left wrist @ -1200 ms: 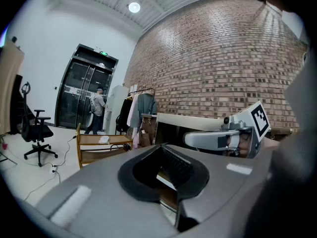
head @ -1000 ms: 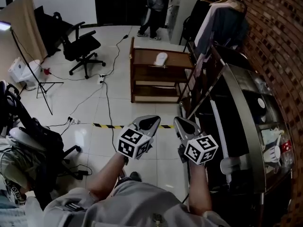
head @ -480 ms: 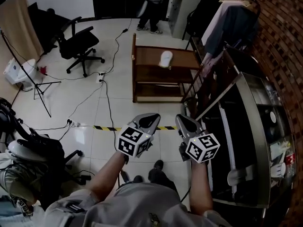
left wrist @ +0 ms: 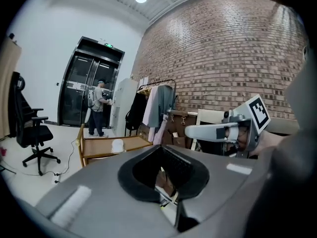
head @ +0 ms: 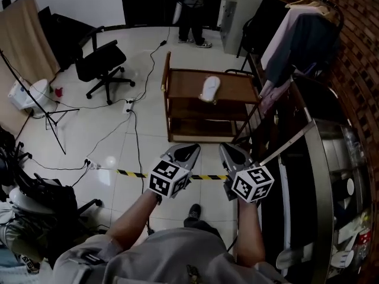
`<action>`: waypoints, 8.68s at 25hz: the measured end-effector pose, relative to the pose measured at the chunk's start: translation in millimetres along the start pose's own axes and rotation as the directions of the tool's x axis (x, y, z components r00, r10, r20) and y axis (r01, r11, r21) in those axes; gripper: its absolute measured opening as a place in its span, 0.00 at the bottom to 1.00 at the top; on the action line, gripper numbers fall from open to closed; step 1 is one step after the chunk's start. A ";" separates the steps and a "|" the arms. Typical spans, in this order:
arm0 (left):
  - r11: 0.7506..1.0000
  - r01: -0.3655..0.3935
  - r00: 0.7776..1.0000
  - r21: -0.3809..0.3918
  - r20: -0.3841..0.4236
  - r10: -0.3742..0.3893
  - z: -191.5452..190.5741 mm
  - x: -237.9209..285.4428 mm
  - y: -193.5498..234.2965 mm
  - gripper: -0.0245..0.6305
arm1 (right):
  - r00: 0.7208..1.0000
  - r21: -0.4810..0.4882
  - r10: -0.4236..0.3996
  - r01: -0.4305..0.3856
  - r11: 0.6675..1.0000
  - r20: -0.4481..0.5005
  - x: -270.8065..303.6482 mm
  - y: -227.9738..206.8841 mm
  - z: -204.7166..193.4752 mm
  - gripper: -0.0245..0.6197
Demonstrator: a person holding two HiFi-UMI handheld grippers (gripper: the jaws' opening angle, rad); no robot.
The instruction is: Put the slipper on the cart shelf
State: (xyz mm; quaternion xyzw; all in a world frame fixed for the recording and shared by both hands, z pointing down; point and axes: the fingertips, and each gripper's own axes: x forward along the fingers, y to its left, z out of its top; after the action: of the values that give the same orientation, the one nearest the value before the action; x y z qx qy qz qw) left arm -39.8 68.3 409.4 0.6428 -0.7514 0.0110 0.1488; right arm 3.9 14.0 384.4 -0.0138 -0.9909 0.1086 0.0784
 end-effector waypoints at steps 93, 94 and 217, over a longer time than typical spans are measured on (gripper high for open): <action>0.946 0.320 0.924 0.050 -0.237 -0.300 0.7 345.0 233.7 0.05 | 0.867 0.496 -0.460 0.491 0.716 -0.194 245.2 -352.3 -77.4 0.13; 0.937 0.344 0.916 0.055 -0.240 -0.322 1.0 347.0 221.5 0.05 | 0.861 0.498 -0.472 0.498 0.710 -0.188 230.9 -347.2 -76.4 0.13; 0.187 0.978 0.211 0.097 -0.449 -0.869 -100.1 153.2 -473.3 0.05 | 0.155 0.364 -0.984 0.914 0.176 0.088 -465.9 -100.9 -93.2 0.04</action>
State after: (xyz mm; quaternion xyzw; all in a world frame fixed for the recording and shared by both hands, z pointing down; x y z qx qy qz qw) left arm 420.0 -140.5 458.7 0.9704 -0.1516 0.1508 0.1126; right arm 477.5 -85.4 425.2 0.6411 -0.7530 0.1463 -0.0234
